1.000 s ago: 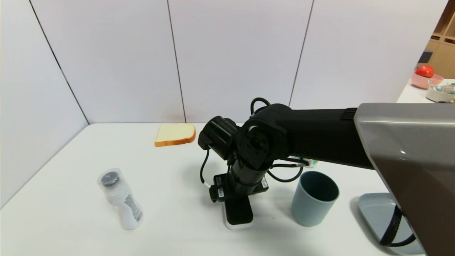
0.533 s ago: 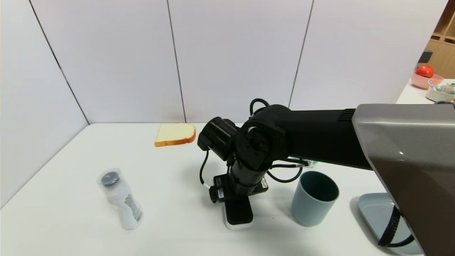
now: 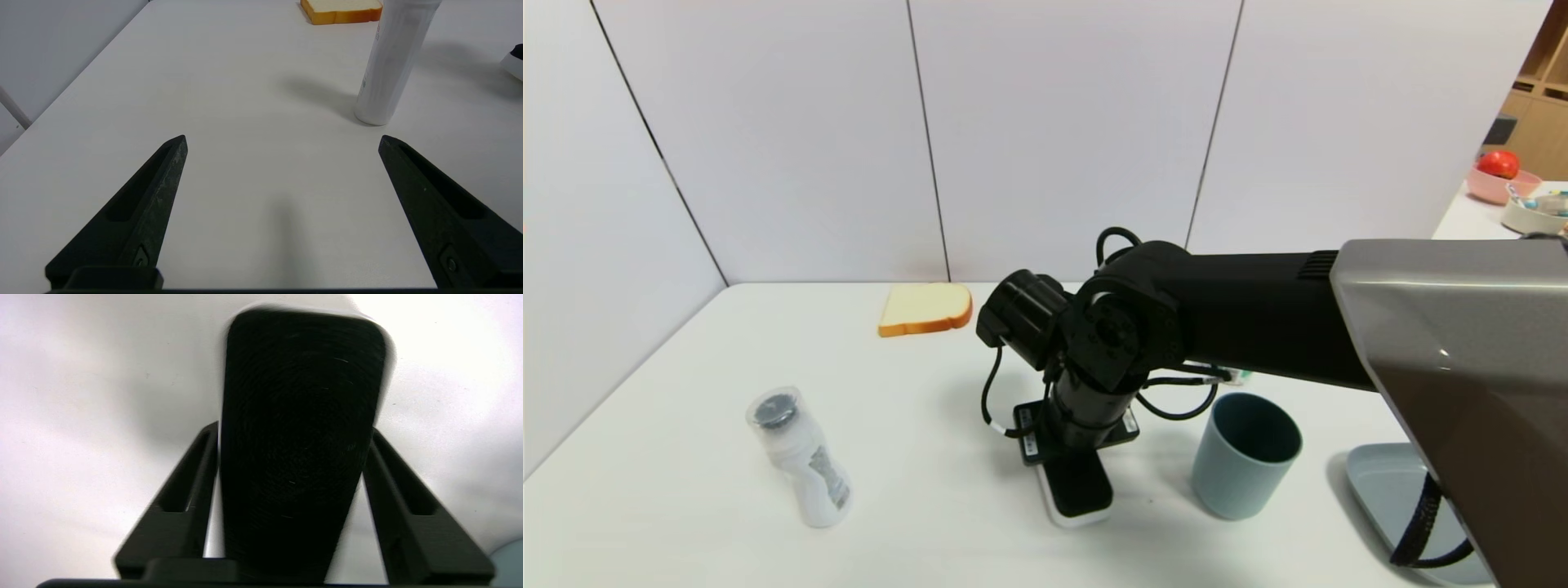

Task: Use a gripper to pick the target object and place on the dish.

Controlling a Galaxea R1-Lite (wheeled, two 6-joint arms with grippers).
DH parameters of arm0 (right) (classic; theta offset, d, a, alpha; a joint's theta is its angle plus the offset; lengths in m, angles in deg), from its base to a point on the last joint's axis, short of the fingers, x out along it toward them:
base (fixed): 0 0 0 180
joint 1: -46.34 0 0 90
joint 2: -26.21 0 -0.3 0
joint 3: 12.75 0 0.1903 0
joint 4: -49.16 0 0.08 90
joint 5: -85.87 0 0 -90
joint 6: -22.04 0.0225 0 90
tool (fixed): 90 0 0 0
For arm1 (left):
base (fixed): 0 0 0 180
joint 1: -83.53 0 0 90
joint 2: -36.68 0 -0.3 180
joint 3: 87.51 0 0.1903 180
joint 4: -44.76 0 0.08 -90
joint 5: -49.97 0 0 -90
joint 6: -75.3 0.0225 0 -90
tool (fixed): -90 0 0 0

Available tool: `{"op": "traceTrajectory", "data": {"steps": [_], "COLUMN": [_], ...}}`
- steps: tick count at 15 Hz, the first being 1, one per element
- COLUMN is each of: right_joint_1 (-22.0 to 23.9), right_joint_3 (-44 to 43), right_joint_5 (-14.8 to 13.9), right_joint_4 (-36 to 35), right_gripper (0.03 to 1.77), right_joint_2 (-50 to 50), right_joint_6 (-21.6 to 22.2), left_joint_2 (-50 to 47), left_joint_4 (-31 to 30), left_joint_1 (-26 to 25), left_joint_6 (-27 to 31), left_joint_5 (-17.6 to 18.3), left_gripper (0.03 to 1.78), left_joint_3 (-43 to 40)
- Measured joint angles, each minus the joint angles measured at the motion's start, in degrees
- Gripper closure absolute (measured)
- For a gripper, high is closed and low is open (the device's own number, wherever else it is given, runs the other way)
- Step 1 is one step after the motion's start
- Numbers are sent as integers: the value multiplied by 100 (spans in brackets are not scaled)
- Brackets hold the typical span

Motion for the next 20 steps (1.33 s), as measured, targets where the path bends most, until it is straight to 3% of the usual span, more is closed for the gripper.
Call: {"op": "traceTrajectory", "data": {"steps": [6,11,16,20], "right_joint_1": [-63,-121,-22,33], "right_joint_3": [11,5,2,11], "right_joint_5": [-20,-564,-752,-1146], "right_joint_4": [2,-352,-588,-1047], "right_gripper": [83,84,84,84], "right_joint_2": [-7,-121,-344,-549], "right_joint_6": [-22,-254,-603,-1083], "left_joint_2": [0,0,0,0], "left_joint_4": [0,0,0,0], "left_joint_1": [0,0,0,0], "left_joint_6": [-2,0,0,-2], "left_joint_5": [0,2,0,0], "left_gripper": [12,12,12,12], "left_joint_3": [0,0,0,0]}}
